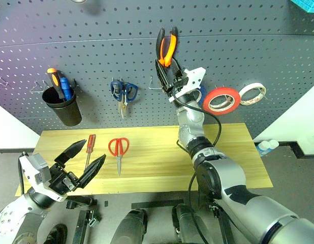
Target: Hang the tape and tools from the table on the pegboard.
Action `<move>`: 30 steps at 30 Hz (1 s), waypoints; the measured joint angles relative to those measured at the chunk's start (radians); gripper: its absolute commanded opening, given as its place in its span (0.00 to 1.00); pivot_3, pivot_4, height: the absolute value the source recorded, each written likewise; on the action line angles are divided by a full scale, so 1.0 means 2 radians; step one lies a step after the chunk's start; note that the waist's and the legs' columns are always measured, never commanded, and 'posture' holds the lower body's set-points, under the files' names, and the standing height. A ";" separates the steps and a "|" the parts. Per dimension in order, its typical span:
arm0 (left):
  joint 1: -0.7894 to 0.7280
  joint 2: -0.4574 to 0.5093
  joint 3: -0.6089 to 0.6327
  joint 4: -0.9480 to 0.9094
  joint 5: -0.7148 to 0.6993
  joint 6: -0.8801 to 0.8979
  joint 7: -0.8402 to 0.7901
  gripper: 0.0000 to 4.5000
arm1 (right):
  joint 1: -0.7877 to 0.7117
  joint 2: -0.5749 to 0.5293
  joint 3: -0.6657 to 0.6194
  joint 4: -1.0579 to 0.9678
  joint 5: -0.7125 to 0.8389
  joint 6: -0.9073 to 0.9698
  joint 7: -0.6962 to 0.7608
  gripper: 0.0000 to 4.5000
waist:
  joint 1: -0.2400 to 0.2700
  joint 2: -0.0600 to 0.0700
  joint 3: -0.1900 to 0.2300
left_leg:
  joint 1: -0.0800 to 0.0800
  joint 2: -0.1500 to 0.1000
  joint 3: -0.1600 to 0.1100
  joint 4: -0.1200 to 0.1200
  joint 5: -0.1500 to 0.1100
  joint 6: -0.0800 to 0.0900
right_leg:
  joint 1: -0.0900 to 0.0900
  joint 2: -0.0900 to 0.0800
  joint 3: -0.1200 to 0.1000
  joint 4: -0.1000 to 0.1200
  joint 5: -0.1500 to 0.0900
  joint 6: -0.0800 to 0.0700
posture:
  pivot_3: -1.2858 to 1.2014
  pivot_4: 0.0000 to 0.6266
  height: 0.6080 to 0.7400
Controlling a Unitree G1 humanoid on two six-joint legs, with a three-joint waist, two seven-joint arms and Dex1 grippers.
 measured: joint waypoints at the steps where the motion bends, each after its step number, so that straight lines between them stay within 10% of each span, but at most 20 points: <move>1: 0.001 0.000 0.000 -0.001 0.000 0.000 -0.001 1.00 | 0.003 0.001 0.002 0.002 -0.002 0.000 -0.003 0.46 | 0.000 0.000 0.001 | 0.000 0.000 0.000 0.000 0.000 0.000 | 0.000 0.000 0.000 0.000 0.000 0.000 | 0.58 0.37 1.00; 11: 0.004 0.000 0.001 -0.001 0.000 0.000 -0.005 1.00 | 0.025 0.007 0.026 0.004 -0.034 -0.006 -0.028 0.46 | 0.000 -0.001 0.005 | -0.002 0.000 0.000 0.000 0.000 0.000 | -0.002 0.000 0.000 0.000 0.000 0.000 | 0.58 0.37 1.00; 19: -0.005 0.000 0.001 0.001 0.000 0.000 -0.006 1.00 | 0.035 0.006 0.032 0.004 -0.035 -0.005 -0.010 0.99 | 0.000 -0.001 0.006 | -0.003 0.000 0.000 0.000 0.000 0.000 | -0.003 0.000 0.000 -0.001 0.000 0.000 | 0.58 0.35 1.00; 30: -0.016 0.000 0.000 0.014 0.001 -0.001 -0.011 1.00 | 0.040 0.008 0.024 -0.012 -0.011 -0.026 0.004 0.99 | 0.000 -0.001 0.006 | -0.004 0.000 0.000 0.000 0.000 0.000 | -0.003 0.000 0.000 -0.002 0.000 0.000 | 0.57 0.32 1.00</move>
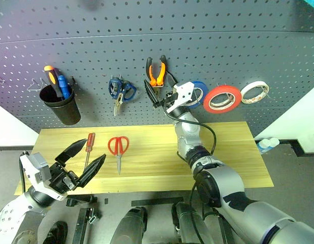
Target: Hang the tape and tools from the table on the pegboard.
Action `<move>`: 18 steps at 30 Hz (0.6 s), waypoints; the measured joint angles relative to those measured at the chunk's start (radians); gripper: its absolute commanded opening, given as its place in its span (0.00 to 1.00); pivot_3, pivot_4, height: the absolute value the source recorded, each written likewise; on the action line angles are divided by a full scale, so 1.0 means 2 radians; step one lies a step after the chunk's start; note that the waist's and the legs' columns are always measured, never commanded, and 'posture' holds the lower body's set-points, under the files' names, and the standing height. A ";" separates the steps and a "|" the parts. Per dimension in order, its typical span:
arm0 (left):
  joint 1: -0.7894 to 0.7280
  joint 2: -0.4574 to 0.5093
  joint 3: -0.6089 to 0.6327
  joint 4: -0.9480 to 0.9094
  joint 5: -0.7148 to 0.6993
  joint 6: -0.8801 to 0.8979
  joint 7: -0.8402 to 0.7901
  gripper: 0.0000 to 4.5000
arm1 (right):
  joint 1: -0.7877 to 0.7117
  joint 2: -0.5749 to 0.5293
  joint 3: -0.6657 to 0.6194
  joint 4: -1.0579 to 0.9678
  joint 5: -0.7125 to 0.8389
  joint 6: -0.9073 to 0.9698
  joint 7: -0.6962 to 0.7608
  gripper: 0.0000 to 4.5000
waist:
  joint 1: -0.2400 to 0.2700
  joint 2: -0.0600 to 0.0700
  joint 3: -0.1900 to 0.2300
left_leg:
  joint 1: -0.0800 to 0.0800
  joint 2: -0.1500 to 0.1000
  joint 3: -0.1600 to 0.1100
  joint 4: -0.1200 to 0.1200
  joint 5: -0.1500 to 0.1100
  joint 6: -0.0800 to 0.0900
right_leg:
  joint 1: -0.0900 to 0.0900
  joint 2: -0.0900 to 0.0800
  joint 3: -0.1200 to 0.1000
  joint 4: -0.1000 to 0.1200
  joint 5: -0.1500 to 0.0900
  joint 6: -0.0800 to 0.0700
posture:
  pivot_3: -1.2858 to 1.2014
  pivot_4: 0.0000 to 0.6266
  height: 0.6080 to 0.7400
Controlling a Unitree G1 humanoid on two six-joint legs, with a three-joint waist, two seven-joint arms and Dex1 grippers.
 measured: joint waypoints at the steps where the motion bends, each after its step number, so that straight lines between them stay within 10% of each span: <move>1: 0.000 0.000 0.000 0.000 0.000 -0.001 -0.001 1.00 | 0.004 0.001 -0.001 -0.009 0.005 -0.004 0.003 0.99 | 0.000 0.000 0.000 | 0.000 0.000 0.000 0.000 0.000 0.000 | 0.000 0.000 0.000 0.000 0.000 0.000 | 0.57 0.32 1.00; 18: -0.058 -0.001 -0.012 0.047 0.011 -0.004 -0.026 1.00 | 0.108 -0.003 0.015 -0.275 0.089 0.078 0.019 0.99 | -0.001 0.000 0.000 | -0.003 0.000 0.000 0.000 0.000 0.000 | -0.002 0.000 0.000 -0.001 0.000 0.000 | 0.54 0.27 1.00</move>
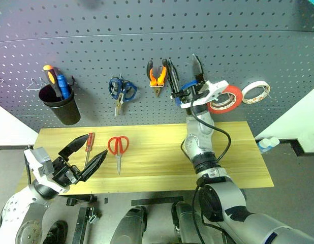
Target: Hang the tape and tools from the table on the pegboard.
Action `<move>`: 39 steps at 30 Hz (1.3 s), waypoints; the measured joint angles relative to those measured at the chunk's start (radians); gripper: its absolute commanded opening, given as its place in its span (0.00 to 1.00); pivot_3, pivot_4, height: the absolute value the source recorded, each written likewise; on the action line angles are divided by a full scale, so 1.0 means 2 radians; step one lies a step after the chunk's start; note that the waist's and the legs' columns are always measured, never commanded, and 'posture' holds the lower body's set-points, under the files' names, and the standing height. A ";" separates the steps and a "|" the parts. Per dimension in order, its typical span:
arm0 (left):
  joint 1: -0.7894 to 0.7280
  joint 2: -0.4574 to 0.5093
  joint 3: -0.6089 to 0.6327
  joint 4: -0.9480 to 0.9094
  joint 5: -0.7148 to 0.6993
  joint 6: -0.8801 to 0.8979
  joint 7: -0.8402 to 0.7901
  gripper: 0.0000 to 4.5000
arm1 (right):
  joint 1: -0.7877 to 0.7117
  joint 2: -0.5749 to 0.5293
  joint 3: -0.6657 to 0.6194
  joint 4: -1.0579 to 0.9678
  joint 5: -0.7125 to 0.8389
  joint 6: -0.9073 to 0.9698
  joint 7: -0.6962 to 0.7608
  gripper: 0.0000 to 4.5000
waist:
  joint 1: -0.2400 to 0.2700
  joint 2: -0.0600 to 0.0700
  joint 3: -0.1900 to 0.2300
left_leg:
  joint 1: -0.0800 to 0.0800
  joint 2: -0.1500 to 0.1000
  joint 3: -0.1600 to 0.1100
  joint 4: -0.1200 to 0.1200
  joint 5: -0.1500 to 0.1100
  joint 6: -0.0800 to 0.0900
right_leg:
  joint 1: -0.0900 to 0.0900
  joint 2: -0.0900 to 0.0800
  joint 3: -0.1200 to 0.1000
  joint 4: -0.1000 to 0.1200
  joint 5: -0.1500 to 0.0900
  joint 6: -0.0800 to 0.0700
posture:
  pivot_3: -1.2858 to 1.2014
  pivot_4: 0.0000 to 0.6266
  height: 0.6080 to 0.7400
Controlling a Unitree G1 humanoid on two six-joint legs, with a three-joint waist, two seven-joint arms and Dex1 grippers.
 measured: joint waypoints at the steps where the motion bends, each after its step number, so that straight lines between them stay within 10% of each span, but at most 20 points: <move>1: -0.005 0.000 -0.001 0.004 0.000 0.000 -0.001 1.00 | 0.009 -0.002 0.002 -0.012 0.002 0.008 0.002 0.99 | 0.000 0.000 0.000 | 0.000 0.000 0.000 0.000 0.000 0.000 | 0.000 0.000 0.000 0.000 0.000 0.000 | 0.54 0.27 1.00; 14: -0.087 0.001 -0.043 0.083 0.069 0.027 0.051 1.00 | 0.243 -0.209 0.056 -0.312 0.163 0.336 0.196 0.99 | -0.004 0.000 0.000 | -0.001 0.000 0.001 0.001 -0.001 0.001 | 0.001 0.000 0.000 -0.003 0.001 0.002 | 0.50 0.26 1.00; 39: -0.178 -0.082 -0.178 0.113 0.235 0.374 0.384 1.00 | 0.277 -0.258 0.092 -0.276 0.075 0.294 0.332 0.99 | -0.003 -0.002 0.001 | -0.001 0.000 0.001 0.003 -0.001 0.001 | 0.002 0.000 0.000 -0.003 0.002 0.003 | 0.49 0.39 1.00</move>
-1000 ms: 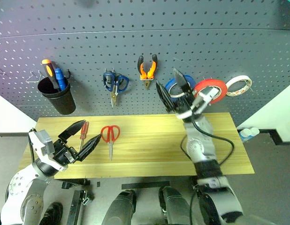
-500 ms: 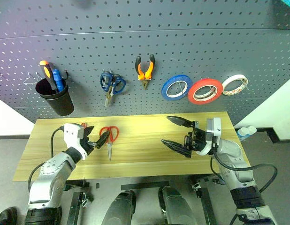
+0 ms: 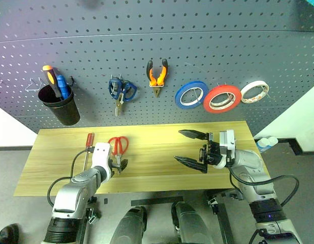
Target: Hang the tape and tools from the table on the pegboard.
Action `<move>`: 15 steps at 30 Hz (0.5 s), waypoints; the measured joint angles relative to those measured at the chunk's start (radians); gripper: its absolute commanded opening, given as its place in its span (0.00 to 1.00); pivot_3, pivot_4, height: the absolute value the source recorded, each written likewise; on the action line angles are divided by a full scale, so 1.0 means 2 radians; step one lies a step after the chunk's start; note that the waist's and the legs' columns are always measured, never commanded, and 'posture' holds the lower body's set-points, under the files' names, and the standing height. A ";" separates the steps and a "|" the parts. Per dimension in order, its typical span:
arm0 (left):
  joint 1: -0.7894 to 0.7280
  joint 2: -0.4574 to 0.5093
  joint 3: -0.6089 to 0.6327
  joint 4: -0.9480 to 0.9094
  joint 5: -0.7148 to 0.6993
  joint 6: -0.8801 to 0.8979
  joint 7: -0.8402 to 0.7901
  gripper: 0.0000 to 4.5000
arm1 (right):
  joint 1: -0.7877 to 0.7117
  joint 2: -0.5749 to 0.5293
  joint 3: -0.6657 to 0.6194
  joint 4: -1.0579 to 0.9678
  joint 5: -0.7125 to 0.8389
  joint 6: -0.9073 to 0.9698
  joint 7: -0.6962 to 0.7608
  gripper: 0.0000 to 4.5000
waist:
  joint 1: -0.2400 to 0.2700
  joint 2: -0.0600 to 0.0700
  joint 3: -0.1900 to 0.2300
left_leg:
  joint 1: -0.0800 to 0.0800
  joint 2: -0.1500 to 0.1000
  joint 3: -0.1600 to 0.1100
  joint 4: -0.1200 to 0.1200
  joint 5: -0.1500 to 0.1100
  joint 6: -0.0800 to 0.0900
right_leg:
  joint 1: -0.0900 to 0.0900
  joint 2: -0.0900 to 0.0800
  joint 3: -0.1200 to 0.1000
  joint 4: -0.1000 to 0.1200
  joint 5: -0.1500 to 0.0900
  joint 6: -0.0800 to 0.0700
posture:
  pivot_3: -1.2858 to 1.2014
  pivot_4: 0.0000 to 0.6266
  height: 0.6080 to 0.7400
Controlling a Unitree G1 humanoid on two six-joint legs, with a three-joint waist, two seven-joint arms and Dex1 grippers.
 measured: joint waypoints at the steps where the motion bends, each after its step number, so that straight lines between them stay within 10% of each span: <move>1: -0.007 -0.005 -0.001 0.008 0.009 -0.003 0.010 1.00 | 0.000 -0.002 0.000 0.000 -0.001 0.001 -0.001 0.99 | 0.001 0.000 0.000 | 0.000 0.000 0.000 0.000 0.000 0.000 | 0.000 0.000 0.000 0.000 0.000 0.000 | 0.49 0.39 1.00; 15: -0.090 -0.064 -0.006 0.164 0.067 -0.055 0.055 1.00 | -0.012 -0.011 -0.003 0.000 -0.003 0.019 -0.016 0.99 | 0.000 -0.003 0.006 | 0.000 0.000 0.000 0.000 0.000 0.000 | 0.000 0.000 0.000 0.000 0.000 0.000 | 0.48 0.45 1.00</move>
